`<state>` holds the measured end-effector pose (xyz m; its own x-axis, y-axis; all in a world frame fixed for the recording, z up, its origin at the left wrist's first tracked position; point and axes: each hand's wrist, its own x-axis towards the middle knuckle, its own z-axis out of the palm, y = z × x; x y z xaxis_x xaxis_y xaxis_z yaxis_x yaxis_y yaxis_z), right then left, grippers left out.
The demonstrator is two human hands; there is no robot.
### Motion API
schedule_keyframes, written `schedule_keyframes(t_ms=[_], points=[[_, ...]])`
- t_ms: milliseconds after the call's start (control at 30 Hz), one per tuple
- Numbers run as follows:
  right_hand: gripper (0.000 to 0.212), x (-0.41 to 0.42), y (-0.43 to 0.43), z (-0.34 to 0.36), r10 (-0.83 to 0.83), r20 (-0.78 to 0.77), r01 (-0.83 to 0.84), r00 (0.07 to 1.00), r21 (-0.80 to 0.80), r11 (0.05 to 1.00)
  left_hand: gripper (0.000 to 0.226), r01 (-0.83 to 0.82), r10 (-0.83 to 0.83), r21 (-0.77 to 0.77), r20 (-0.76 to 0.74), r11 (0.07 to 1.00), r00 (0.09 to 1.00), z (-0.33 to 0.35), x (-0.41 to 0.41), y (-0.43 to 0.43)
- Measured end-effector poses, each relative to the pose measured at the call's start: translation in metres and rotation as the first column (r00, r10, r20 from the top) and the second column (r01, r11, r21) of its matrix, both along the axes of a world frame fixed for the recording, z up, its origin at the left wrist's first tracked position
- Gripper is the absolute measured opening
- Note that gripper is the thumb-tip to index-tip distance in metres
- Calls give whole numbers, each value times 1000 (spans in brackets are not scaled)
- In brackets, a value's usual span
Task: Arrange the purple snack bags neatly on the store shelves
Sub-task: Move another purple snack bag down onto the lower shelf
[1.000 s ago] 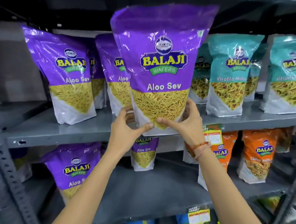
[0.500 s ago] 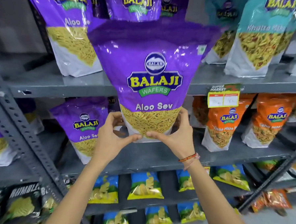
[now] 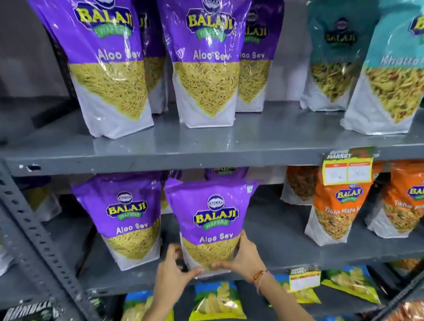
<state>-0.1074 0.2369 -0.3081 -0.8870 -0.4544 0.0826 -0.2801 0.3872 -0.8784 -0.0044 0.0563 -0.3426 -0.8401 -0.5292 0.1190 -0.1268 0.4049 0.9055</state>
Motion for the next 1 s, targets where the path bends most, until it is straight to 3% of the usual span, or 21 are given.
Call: schedule_keyframes(t_ms=[333, 567, 700, 867, 1000], points=[[88, -43, -34, -9, 23, 92, -34, 995, 113, 993, 67, -35, 37, -18, 105, 999, 994, -19, -41, -23], [97, -34, -36, -11, -44, 141, 27, 989, 119, 993, 68, 47, -25, -100, 206, 994, 978, -3, -38, -22], [101, -15, -33, 0, -125, 91, 98, 988, 259, 961, 62, 91, -70, -64, 271, 994, 960, 30, -26, -19], [54, 22, -19, 56, 1, -11, 2, 1000, 321, 947, 59, 230, -230, 7, 64, 973, 971, 115, -4, 11], [36, 44, -4, 142, 20, -279, 2, 960, 79, 997, 43, 305, -305, -33, -209, 952, 929, 205, 11, 35]])
